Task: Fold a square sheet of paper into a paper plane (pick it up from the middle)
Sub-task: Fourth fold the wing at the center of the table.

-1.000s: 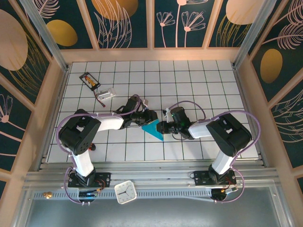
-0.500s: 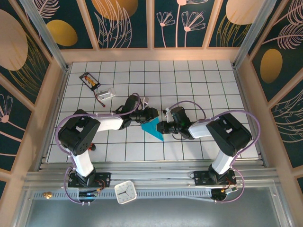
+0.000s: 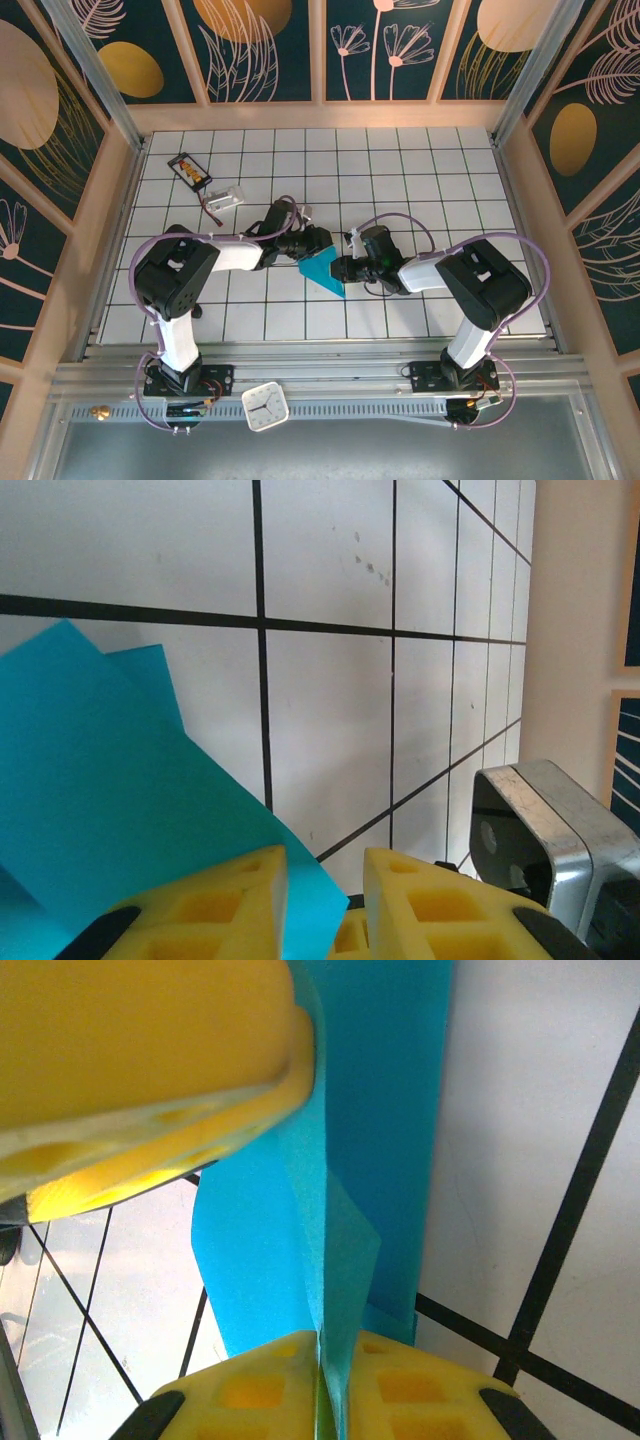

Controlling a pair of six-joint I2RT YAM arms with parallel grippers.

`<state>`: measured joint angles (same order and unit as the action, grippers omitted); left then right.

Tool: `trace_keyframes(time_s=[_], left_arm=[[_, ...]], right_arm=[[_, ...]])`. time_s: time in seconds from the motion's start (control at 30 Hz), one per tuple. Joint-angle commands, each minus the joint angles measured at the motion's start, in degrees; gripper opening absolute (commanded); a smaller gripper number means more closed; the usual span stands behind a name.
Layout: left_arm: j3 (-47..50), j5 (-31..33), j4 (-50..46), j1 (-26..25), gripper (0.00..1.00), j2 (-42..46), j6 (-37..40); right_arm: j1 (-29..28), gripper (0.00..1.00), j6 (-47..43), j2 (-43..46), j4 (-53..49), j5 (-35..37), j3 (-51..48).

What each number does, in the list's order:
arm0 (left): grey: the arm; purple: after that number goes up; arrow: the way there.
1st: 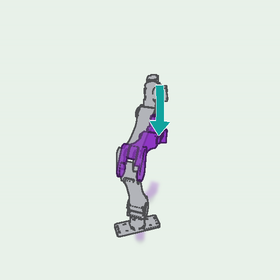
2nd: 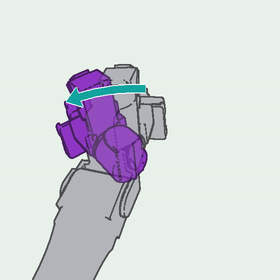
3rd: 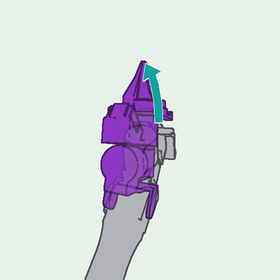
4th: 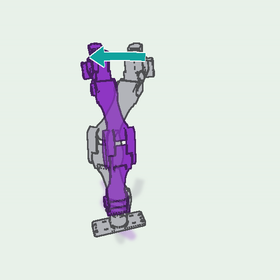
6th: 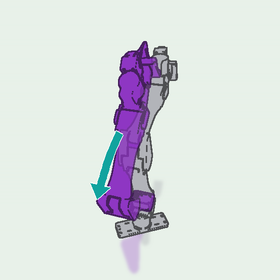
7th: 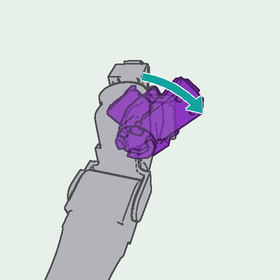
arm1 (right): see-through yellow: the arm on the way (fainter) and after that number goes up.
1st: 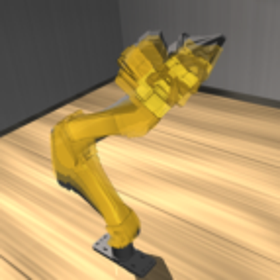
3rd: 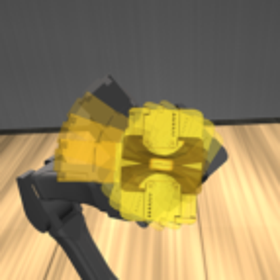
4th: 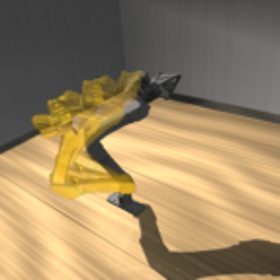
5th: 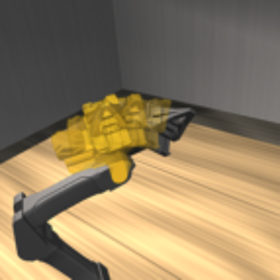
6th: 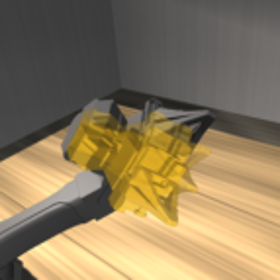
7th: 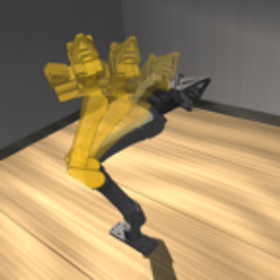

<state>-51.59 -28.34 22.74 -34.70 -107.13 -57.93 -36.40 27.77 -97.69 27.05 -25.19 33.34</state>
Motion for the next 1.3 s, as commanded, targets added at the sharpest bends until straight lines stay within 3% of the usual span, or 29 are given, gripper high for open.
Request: trace_keyframes(time_s=[0.0,0.8,1.27], left_arm=[[1.0,0.6,-0.1,0.7,0.27,-1.3,1.6],[5.2,2.7,-0.9,2.1,0.25,0.0,3.0],[6.3,0.9,3.5,2.1,0.28,5.7,0.8]], right_arm=[[0.5,0.16,-0.1,-0.7,0.2,-0.3,0.6],[0.5,0.21,0.5,-0.8,0.9,-0.4,-0.1],[-3.7,0.13,-1.2,-0.5,-1.4,7.1,-1.1]])
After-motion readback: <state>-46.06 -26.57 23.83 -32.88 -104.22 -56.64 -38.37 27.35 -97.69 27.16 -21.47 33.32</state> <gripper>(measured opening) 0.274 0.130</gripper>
